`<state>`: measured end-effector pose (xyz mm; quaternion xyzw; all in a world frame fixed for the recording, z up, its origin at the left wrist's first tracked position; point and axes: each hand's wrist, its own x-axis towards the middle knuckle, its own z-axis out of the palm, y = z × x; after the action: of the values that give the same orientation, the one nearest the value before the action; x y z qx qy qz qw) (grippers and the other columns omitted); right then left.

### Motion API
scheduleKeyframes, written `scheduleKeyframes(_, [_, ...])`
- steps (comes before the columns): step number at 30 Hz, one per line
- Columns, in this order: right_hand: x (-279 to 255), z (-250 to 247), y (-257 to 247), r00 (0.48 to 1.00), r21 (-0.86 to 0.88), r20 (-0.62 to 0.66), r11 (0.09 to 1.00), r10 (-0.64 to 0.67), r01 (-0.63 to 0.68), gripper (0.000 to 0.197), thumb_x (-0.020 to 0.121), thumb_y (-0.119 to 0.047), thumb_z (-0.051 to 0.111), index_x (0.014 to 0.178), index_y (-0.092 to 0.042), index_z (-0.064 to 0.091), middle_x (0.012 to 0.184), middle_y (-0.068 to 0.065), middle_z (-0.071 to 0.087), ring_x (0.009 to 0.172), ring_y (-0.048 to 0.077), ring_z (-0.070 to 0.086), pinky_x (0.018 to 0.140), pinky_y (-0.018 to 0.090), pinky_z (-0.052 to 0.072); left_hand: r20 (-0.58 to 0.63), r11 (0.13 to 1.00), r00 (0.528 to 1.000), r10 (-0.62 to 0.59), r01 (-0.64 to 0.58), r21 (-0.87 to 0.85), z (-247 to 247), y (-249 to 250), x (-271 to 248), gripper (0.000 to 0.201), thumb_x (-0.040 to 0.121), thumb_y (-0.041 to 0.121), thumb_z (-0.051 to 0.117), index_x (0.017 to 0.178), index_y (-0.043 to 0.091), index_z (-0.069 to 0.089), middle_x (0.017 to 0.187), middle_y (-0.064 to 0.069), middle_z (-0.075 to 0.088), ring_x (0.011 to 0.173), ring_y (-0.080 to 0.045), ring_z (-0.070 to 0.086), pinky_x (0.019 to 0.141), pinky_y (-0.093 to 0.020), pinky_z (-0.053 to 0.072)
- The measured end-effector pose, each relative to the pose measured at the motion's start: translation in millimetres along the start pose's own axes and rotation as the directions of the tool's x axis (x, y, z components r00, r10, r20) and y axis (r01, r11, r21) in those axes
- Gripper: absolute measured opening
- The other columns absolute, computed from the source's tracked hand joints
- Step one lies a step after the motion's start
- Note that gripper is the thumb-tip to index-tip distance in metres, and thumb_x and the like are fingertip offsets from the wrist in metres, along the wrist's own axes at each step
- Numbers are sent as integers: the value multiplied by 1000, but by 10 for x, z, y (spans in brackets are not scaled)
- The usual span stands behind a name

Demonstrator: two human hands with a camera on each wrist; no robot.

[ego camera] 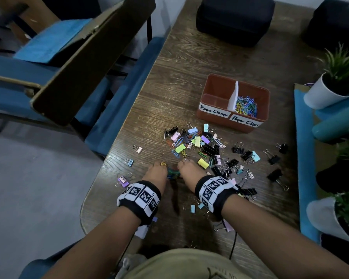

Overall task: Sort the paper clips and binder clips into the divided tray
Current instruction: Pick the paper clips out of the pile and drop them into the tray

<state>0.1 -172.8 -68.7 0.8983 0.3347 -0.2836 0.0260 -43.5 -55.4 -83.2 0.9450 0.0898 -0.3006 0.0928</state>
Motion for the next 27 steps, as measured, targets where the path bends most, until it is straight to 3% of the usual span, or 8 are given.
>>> scheduleKeyframes(5, [-112,-16,143,996,284,-9,955,94,-88,35,89,7,46,123,-1,45,123,15,52,108,24,54,90,31,48,28,999,999,45,-46,2,-162,-17,-44,33,93,4,47,126,1,47,131,-16,46,121,-29,46,102,-34,41])
scheduleKeyframes(8, [-249,-90,283,982,516,-25,844,185,-146,25,92,2,46,116,-3,53,106,7,53,77,6,49,62,13,37,0,992,994,105,-105,-65,-370,10,-121,31,94,5,46,124,-2,50,129,-18,49,119,-29,49,101,-33,41])
scheduleKeyframes(9, [-303,-149,336,978,551,-47,822,204,-145,21,93,-2,47,112,-3,55,104,9,55,75,7,49,57,15,31,-27,988,990,138,-140,-69,-466,43,-154,31,94,6,46,123,-2,50,129,-17,49,118,-28,51,100,-31,40])
scheduleKeyframes(13, [-457,-493,666,918,675,-190,725,347,-135,9,93,-13,53,97,-7,58,102,14,64,86,21,55,66,22,31,-140,961,959,246,-260,-91,-893,302,-213,37,95,21,50,124,-2,49,129,-18,50,120,-28,49,95,-27,33])
scheduleKeyframes(17, [-382,-959,1253,739,786,-291,592,607,-176,12,92,-15,56,98,-7,62,94,5,57,87,16,53,66,16,38,-230,918,920,318,-359,-170,-1386,790,-24,40,94,22,51,128,1,48,129,-17,52,122,-28,47,94,-26,33])
scheduleKeyframes(20, [-195,-1242,1717,638,817,-257,516,726,-257,16,89,-19,61,75,-10,62,90,8,57,83,13,50,64,15,34,-257,886,880,399,-442,-140,-1727,1253,304,41,94,22,53,130,2,47,130,-19,52,123,-30,47,97,-29,36])
scheduleKeyframes(23, [-6,-1326,2040,615,815,-187,471,766,-338,21,90,-21,59,97,-5,69,102,11,65,99,21,59,77,21,37,-230,883,875,426,-457,-104,-1975,1685,699,44,93,24,54,130,2,45,132,-18,52,123,-30,48,97,-32,39])
scheduleKeyframes(27, [72,-1206,2205,671,896,-153,388,726,-216,34,96,-19,46,121,0,58,127,18,57,120,30,51,98,31,39,-180,915,902,393,-404,-26,-2048,1969,1142,45,91,36,56,118,1,51,120,-16,59,109,-31,57,86,-36,46])
